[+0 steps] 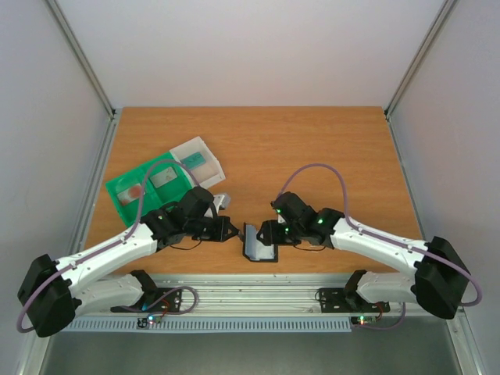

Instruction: Take the credit cards out of the card holder

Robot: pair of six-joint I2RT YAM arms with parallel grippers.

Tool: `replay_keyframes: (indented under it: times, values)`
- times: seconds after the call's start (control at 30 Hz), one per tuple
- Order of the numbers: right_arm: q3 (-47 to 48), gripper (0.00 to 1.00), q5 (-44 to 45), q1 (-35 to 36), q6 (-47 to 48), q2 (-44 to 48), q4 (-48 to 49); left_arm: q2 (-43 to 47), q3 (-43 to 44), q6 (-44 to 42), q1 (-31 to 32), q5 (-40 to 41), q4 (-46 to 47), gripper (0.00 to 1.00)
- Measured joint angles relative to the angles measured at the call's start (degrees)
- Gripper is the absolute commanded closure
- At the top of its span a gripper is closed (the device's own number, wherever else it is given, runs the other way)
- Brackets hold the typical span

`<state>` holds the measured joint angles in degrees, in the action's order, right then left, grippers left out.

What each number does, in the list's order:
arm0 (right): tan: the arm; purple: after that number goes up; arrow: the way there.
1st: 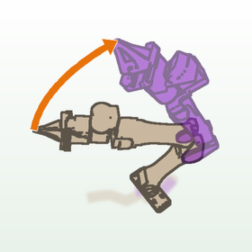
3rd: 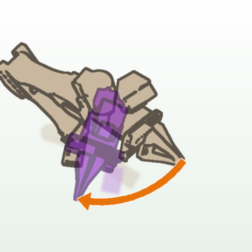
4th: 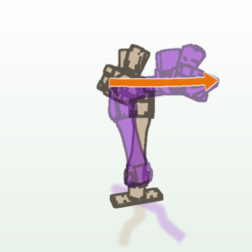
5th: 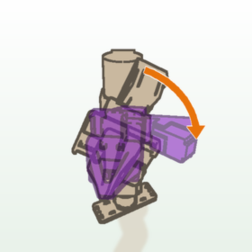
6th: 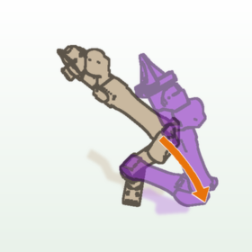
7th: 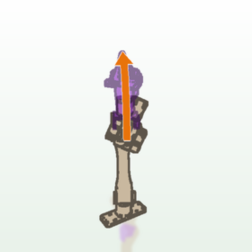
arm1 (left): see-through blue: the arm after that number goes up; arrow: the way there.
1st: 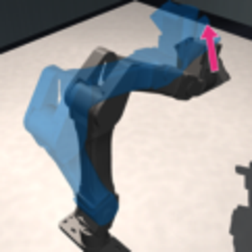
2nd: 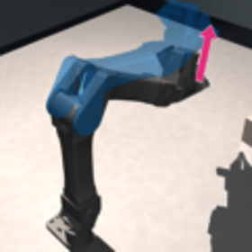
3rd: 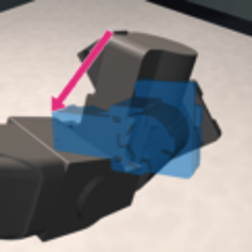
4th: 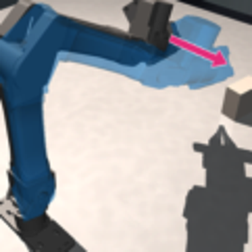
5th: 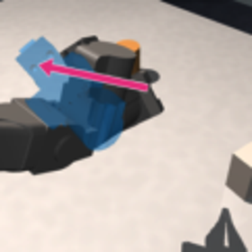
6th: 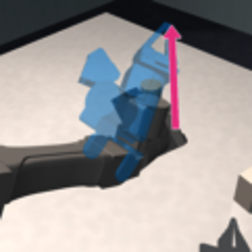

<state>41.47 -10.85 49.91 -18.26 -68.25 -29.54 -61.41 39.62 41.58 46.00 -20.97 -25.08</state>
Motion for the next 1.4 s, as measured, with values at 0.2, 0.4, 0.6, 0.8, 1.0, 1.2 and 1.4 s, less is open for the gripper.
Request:
replay_keyframes:
  times: [0.2, 0.4, 0.6, 0.8, 1.0, 1.2, 1.4]
  values:
    - [0.66, 0.32, -2.62, 1.27, -0.98, -6.47, 4.11, 0.0, -0.04, 0.0, 0.0, 0.02, 0.0, 1.0]
    - [0.66, 0.31, -4.83, 1.53, -1.42, -10.56, 7.67, 0.04, -0.42, 0.0, 0.0, 0.24, -0.02, 1.0]
    - [0.66, 0.31, -5.22, 1.53, -1.44, -12.61, 9.22, 0.04, -0.44, 0.0, 0.0, 0.28, -0.02, 1.0]
    - [0.63, 0.33, -5.25, 1.53, -1.42, -15.08, 10.36, 0.09, -0.63, 0.0, 0.0, 0.33, -0.04, 1.0]
    - [0.61, 0.37, -2.84, 1.53, -1.18, -15.26, 8.85, 0.52, -0.74, 0.0, 0.0, 0.44, -0.24, 1.0]
    - [0.59, 0.42, 1.03, 1.53, -0.92, -14.1, 5.05, 1.14, -0.9, 0.0, 0.0, 0.46, -0.42, 1.0]
    - [0.59, 0.56, 2.82, 1.53, -0.09, -11.76, 3.23, 1.14, -0.98, 0.0, 0.0, 0.46, -0.44, 0.99]
